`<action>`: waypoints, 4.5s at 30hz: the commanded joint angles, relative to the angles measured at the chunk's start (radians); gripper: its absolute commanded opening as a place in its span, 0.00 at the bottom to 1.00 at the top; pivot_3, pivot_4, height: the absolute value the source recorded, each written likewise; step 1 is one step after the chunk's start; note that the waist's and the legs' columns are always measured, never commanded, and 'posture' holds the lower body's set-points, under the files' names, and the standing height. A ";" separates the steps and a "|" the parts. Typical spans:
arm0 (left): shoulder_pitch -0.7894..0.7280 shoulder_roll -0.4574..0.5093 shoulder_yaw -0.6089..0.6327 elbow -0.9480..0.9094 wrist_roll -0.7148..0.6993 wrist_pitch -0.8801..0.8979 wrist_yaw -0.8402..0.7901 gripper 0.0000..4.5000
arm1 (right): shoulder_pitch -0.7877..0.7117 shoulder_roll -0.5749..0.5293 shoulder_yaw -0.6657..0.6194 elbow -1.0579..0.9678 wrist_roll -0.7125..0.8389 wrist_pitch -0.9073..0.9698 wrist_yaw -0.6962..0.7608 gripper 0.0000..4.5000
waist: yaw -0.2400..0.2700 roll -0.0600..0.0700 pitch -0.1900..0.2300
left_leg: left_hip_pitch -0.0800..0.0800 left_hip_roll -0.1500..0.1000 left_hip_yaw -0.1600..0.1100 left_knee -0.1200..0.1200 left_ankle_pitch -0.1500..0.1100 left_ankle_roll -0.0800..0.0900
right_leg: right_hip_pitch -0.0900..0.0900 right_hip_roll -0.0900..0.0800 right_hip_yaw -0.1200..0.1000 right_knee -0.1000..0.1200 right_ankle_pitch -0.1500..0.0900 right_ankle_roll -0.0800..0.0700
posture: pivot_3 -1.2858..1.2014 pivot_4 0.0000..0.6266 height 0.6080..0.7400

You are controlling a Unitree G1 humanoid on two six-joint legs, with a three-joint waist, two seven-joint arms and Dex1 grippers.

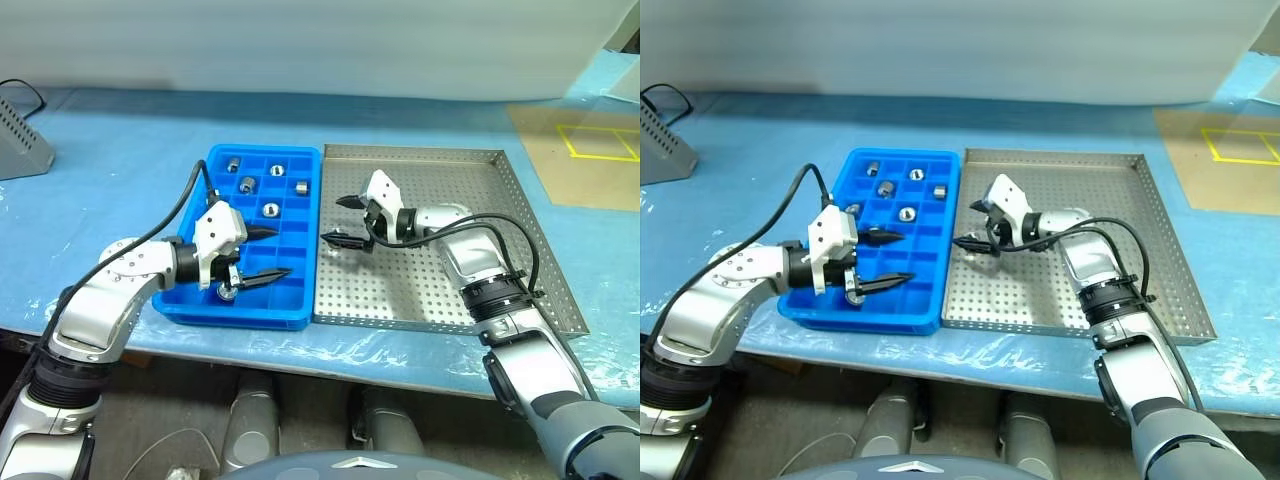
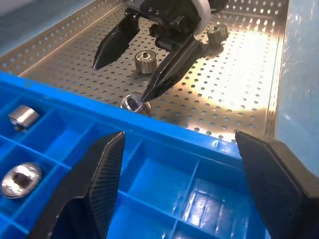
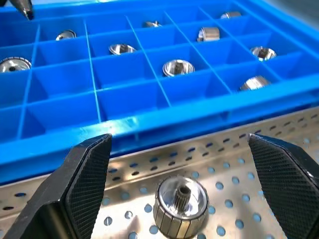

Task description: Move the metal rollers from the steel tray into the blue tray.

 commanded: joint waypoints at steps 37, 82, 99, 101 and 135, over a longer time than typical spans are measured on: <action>-0.019 0.008 0.028 0.006 -0.012 0.000 0.044 0.84 | 0.022 0.072 -0.027 0.249 -0.099 -0.206 -0.134 0.45 | 0.000 0.000 0.000 | 0.001 0.000 0.000 0.002 0.000 0.000 | 0.000 0.000 0.000 0.002 0.000 0.000 | 0.56 0.24 1.00; 0.304 0.149 0.375 -0.108 -0.086 0.050 0.130 0.84 | -0.116 0.315 0.134 0.204 -0.076 -0.202 0.066 0.36 | 0.008 -0.001 0.000 | 0.000 0.000 -0.001 -0.004 0.000 0.000 | -0.001 0.000 0.000 -0.002 -0.001 -0.001 | 0.63 0.24 1.00; 0.193 0.145 0.269 -0.058 -0.080 0.037 0.093 0.84 | -0.109 0.237 0.023 0.073 -0.005 -0.087 0.070 0.81 | 0.010 -0.001 0.000 | 0.000 0.000 -0.001 -0.004 0.000 -0.001 | -0.001 0.000 0.000 -0.001 -0.001 -0.001 | 0.59 0.24 1.00; 0.154 0.135 0.239 -0.034 -0.076 0.028 0.081 0.84 | -0.102 0.185 -0.010 -0.005 0.020 -0.040 0.079 0.81 | 0.011 -0.001 0.000 | 0.000 0.000 -0.001 -0.004 0.000 -0.001 | -0.001 0.000 0.000 -0.001 -0.001 -0.001 | 0.58 0.24 1.00; -0.305 -0.187 -0.090 0.348 0.012 -0.091 -0.131 0.84 | 0.062 0.006 -0.151 0.096 -0.041 -0.061 -0.290 0.81 | -0.102 -0.002 -0.001 | 0.000 0.000 0.001 0.005 0.000 0.003 | 0.001 0.001 0.001 0.003 0.000 -0.001 | 0.46 0.24 1.00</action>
